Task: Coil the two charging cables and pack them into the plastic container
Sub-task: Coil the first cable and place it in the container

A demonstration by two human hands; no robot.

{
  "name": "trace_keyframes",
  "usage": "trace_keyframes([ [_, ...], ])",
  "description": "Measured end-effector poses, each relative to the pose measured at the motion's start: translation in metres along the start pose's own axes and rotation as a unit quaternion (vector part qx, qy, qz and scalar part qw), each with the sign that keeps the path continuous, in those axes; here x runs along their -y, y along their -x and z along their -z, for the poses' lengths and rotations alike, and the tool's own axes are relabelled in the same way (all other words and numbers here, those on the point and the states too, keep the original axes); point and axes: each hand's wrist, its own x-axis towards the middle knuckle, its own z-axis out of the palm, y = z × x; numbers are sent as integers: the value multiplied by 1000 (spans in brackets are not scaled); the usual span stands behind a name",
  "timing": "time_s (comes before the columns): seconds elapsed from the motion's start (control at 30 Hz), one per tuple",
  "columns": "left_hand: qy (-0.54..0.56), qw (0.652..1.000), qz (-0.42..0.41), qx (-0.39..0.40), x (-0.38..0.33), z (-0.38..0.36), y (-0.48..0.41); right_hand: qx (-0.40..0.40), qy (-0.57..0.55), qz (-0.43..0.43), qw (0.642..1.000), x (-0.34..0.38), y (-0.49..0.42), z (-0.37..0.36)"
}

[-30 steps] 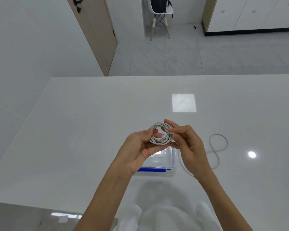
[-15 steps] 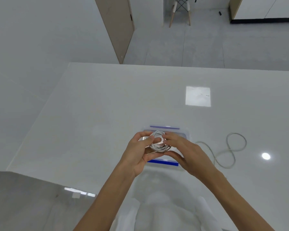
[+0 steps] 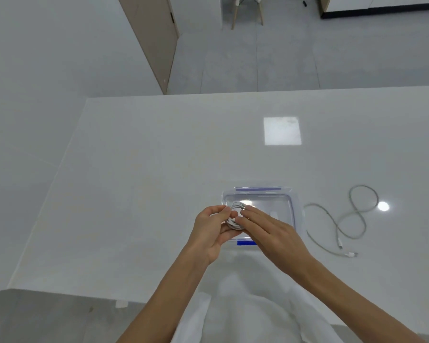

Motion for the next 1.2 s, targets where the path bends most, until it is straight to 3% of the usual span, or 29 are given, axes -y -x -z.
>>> trace_keyframes([
  [0.1, 7, 998, 35, 48, -4, 5, -13, -16, -2, -57, 998, 4, 0, -15],
  [0.17, -31, 996, 59, 61, -8, 7, -25, 0, -44, -191, 981, 3, -7, -26],
  [0.23, -86, 993, 72, 40, -8, 11, -43, 21, -170, -391, 904, -7, -13, -38],
  [0.3, -118, 991, 67, 18, -7, 15, -62, 13, -289, -540, 790, -28, -16, -57],
  [0.43, -174, 984, 27, -19, 0, 19, -95, 22, -398, -667, 629, -69, -12, -103],
  [0.5, -202, 978, 1, -47, 3, 19, -107, 35, -415, -685, 598, -81, -12, -127],
  [0.63, -271, 958, -34, -91, 9, 21, -132, 44, -418, -681, 600, -90, -22, -166],
  [0.83, -337, 937, -9, -97, 15, 17, -157, 29, -364, -695, 620, -96, -39, -194],
  [1.07, -398, 912, -35, -90, 13, 11, -162, 49, -230, -646, 726, -92, -36, -198],
  [1.2, -414, 906, -46, -84, 15, 13, -163, 49, -255, -654, 710, -94, -29, -203],
])
